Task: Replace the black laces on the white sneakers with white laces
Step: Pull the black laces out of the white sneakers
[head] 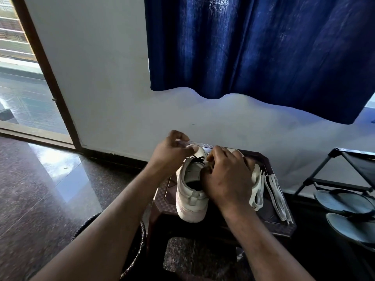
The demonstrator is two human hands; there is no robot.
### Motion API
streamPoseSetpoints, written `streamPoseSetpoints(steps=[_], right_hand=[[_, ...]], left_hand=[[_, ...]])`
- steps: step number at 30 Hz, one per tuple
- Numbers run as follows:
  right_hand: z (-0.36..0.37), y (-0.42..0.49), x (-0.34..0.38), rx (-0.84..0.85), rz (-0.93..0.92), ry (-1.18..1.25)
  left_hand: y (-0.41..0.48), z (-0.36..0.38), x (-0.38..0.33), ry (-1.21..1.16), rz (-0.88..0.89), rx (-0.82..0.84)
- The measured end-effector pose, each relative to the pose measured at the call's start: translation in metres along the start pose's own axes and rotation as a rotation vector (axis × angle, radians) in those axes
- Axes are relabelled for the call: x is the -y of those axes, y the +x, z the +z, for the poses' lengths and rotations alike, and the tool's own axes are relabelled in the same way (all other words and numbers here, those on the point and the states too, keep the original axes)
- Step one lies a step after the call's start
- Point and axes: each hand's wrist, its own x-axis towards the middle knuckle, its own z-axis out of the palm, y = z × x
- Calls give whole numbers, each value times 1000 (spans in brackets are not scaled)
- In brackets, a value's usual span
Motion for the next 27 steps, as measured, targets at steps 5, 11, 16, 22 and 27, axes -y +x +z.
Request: streamPoseSetpoints(steps=[5, 11, 16, 22, 27], right_hand=[[-1, -2, -1, -23, -7, 31], [0, -2, -1, -11, 20, 15], [1, -1, -1, -15, 23, 5], [1, -2, -1, -25, 33, 20], [0, -1, 0, 0, 29, 12]], left_hand=[[-10, -1, -2, 757, 419, 34], [-8, 1, -13, -79, 123, 1], [-8, -26, -15, 199, 94, 83], [-15, -25, -15, 543, 303, -39], [-17, -41, -27, -486, -1, 40]])
